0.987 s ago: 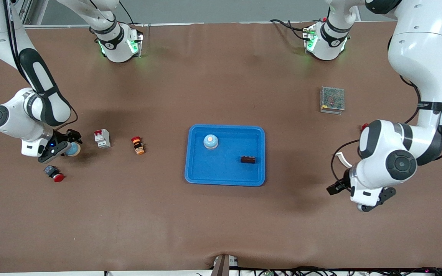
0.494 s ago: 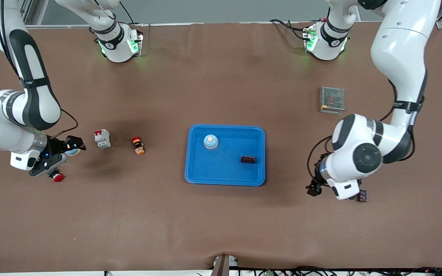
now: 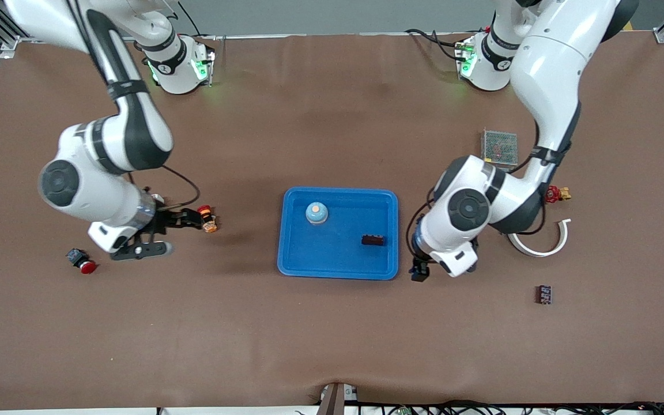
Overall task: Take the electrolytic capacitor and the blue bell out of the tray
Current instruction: 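Move the right gripper and the left gripper back over the tray, then grasp the second capacitor with the left gripper while the right gripper grasps the bell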
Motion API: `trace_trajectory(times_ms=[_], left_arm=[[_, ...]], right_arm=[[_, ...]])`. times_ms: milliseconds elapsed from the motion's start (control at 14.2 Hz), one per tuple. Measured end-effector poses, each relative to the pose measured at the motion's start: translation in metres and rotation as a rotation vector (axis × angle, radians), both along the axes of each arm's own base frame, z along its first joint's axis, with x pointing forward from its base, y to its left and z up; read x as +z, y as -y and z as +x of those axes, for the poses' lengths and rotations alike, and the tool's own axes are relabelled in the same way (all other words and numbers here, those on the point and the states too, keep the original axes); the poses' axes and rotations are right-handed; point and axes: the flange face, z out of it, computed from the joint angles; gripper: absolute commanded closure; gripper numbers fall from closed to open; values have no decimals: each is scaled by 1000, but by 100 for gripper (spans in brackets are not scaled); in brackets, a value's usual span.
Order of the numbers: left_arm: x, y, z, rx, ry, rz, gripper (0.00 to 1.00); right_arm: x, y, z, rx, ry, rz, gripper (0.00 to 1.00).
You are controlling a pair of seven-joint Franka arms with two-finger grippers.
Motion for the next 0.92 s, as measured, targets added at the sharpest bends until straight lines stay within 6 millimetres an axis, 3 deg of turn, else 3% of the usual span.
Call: trace_trajectory(times_ms=[282,423,635,917], left_arm=[[-13,35,-22,60,16,-26,0],[-28,53,-38,70,18,-38,0],[-54,76,-59,68,14,-33,0],[-79,82,-74,36,36,-18,0]], right_arm=[[12,-98,-22,-174,46,12,0],[3,-139,-35,-227,57,21,0],[-21,-169,-43,-277,70,28,0],[-52,-207,-57,-310,86,39,0]])
